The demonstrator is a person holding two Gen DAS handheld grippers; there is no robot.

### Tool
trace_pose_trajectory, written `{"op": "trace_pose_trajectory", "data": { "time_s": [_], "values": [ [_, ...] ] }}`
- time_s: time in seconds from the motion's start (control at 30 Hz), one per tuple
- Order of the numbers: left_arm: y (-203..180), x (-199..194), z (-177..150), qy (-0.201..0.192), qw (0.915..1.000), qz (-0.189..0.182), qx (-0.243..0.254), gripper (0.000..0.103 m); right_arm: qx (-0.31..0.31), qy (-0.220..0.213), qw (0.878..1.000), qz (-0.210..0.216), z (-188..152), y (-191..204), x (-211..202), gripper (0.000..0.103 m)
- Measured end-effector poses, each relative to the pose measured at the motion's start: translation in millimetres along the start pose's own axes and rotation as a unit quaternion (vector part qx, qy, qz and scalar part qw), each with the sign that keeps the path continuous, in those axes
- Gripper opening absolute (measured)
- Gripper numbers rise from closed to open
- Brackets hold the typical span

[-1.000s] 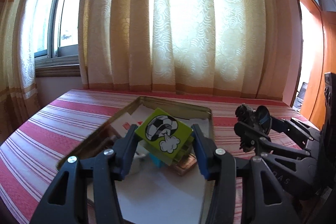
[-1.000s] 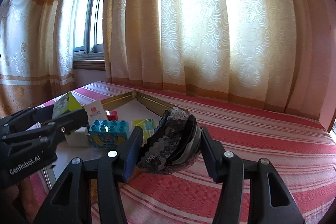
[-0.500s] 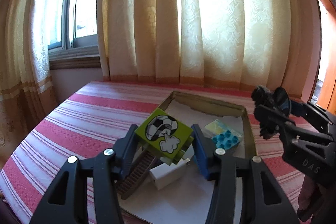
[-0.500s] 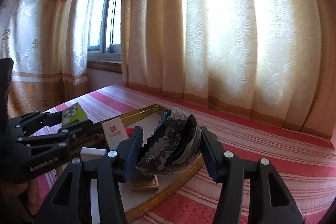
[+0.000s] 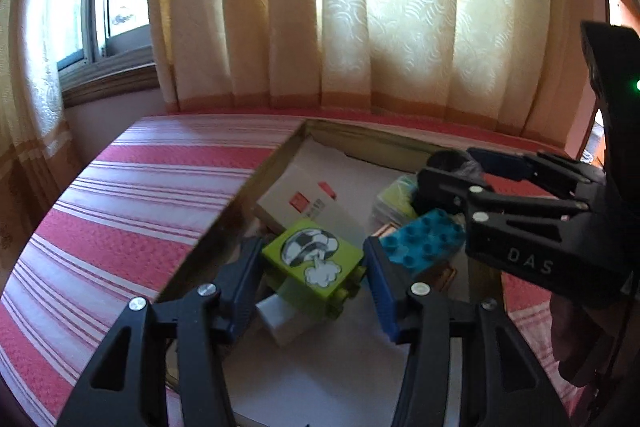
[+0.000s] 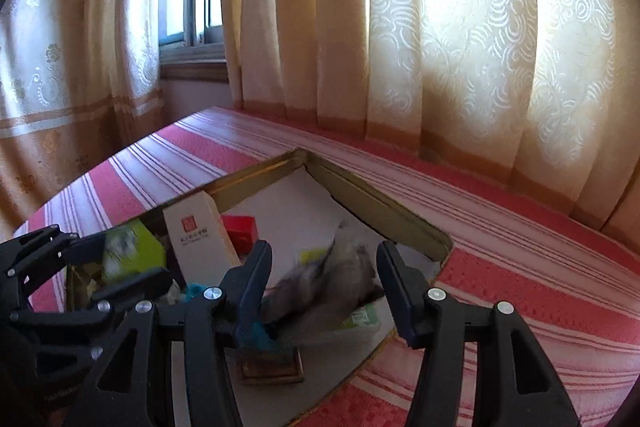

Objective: Organize rigid objects
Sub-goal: 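Lower both objects into the tin tray and open both grippers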

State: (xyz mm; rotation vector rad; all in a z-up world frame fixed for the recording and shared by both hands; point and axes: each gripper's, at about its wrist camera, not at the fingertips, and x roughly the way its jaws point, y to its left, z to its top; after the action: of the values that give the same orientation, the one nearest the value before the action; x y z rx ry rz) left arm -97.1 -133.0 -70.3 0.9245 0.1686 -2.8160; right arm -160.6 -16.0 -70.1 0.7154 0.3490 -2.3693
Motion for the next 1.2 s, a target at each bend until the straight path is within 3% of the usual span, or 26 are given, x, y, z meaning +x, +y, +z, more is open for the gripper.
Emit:
{"op": "trace_pose_trajectory", "data": {
  "time_s": [0.07, 0.13, 0.23, 0.37, 0.67, 1.2],
  "values": [
    [-0.3, -1.7, -2.4, 0.0, 1.0, 0.005, 0.001, 0.066, -0.001, -0.002, 1.0, 0.008, -3.6, 1.8, -4.9, 0.071],
    [1.3, -8.0, -4.7, -0.01, 0.9999, 0.009, -0.006, 0.089, 0.003, -0.011, 1.0, 0.013, -7.5, 2.0, -14.0, 0.073],
    [3.8, -24.1, -6.5, -0.028, 0.999, 0.033, -0.014, 0.103, 0.012, -0.028, 0.999, 0.019, -12.9, 2.7, -32.7, 0.076],
    [4.6, -42.4, -6.2, -0.041, 0.9985, 0.031, -0.018, 0.103, 0.026, -0.066, 0.997, 0.013, -20.5, 6.8, -65.5, 0.087],
    [3.9, -82.0, -2.0, -0.077, 0.9955, 0.051, -0.021, 0.103, 0.014, -0.134, 0.991, -0.017, -18.2, 18.0, -121.3, 0.096],
    [8.2, -86.5, -3.5, -0.088, 0.9922, 0.086, -0.018, 0.103, 0.014, -0.141, 0.99, -0.014, -26.3, 22.5, -131.3, 0.096]
  ]
}}
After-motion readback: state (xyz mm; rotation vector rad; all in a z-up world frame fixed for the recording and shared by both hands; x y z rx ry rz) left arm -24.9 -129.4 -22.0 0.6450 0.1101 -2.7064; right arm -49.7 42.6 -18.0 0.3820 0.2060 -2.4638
